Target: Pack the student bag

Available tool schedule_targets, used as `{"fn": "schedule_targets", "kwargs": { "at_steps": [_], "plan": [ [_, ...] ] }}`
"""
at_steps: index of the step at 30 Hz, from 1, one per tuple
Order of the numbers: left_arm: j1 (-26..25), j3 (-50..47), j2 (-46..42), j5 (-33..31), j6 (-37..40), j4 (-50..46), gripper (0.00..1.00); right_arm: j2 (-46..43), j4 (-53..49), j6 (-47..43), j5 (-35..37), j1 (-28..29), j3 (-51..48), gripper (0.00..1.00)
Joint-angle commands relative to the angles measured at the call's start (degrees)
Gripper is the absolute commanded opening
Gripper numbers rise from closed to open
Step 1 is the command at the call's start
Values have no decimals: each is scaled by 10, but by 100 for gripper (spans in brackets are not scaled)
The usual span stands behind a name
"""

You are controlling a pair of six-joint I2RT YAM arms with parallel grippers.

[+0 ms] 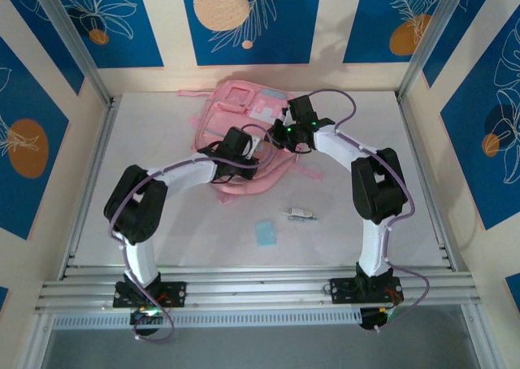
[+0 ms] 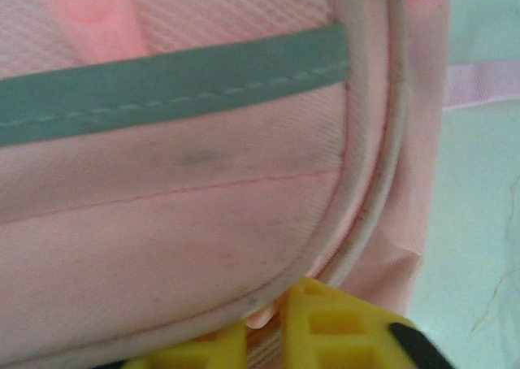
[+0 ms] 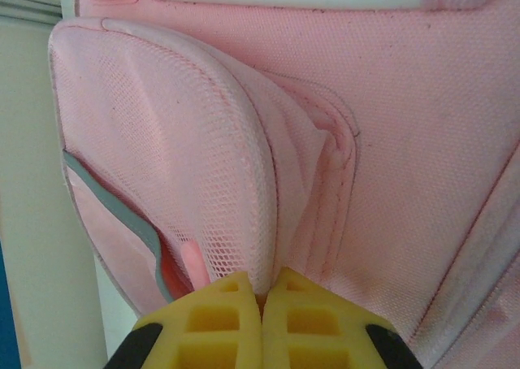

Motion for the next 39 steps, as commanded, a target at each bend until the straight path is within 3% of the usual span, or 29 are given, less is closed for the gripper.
{"fn": "schedule_targets", "kwargs": {
  "at_steps": [1,12,25,33,36,39],
  "plan": [
    [-14,34,21,-18,11,21,0,-10,25,9,-52,15,-8,0],
    [-1,-20,-63,-42,37,-64,0,6,0,-43,-50,-15,2,0],
    [80,-26,-90,34,-25,-137,0,11,-19,-76,-38,-22,21,0],
    [121,-36,-95,-42,-32,-127,0,21,-43,-109,-13,-27,45,0],
    [130,-47,-109,-15,-37,-118,0,36,-54,-118,-14,-33,69,0],
    [125,-63,-122,67,-40,-101,0,57,-66,-129,-8,-41,109,0]
  ]
}}
